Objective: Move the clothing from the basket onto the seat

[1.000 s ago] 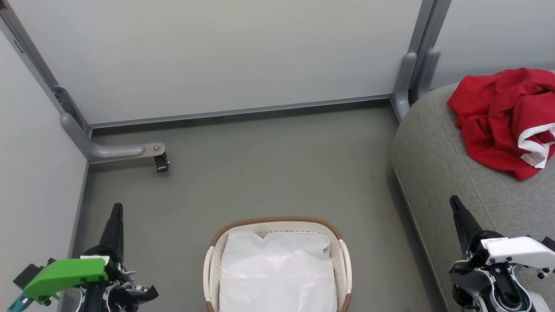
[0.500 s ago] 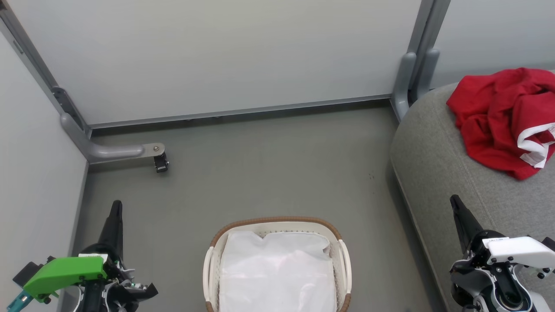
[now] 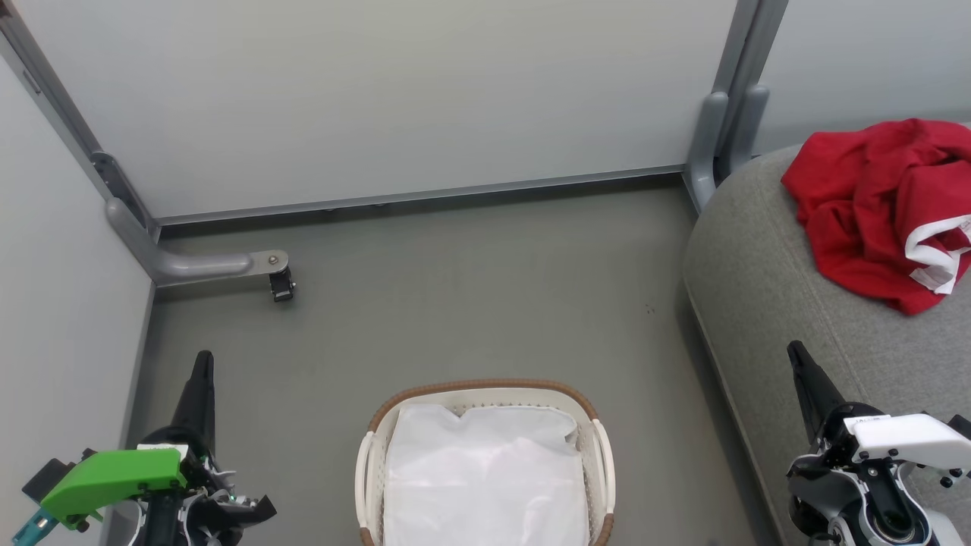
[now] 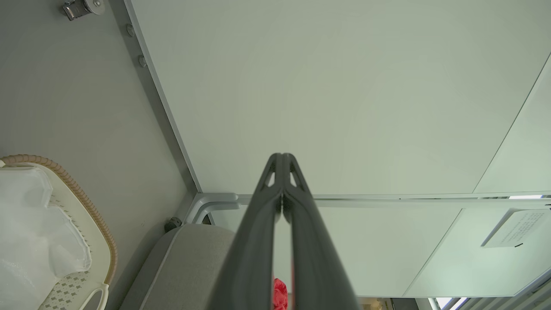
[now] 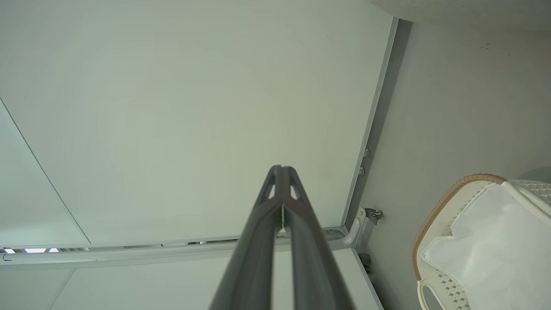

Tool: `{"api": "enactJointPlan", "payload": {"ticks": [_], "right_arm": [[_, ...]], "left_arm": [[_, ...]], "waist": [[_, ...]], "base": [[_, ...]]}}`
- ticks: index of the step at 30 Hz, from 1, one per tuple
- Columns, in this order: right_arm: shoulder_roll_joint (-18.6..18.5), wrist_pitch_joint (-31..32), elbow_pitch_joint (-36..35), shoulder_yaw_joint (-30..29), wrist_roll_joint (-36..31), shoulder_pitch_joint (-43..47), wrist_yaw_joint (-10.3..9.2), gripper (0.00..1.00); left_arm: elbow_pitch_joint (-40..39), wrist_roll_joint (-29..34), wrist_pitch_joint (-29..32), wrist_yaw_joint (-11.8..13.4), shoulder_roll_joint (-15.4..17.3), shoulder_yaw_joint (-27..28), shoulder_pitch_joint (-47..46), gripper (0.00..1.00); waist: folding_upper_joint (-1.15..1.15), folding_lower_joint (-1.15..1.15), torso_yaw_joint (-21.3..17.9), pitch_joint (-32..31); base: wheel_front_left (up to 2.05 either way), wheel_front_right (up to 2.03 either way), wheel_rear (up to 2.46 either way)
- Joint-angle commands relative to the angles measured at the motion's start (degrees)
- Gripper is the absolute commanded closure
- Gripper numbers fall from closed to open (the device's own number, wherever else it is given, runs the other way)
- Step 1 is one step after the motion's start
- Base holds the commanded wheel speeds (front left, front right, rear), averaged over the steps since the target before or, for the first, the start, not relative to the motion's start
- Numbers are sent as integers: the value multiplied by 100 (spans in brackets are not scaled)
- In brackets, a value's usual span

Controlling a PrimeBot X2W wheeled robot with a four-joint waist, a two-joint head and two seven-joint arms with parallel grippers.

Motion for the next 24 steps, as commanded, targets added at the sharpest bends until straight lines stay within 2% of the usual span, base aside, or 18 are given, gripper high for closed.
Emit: {"api": "enactJointPlan", "payload": {"ticks": [1,24], "right_arm": [[-34,18,-23,-8,22,-38,-2,100],[-34,17,-23,-8,22,-37,-2,100]], "left_arm": [[12,11,24,-28,15,31,-54,100],[13,33,44,-29,-2,51,-58,100]], "waist": [[0,0,0,0],[0,0,0,0]], "base": [[0,0,0],[0,0,0]]}}
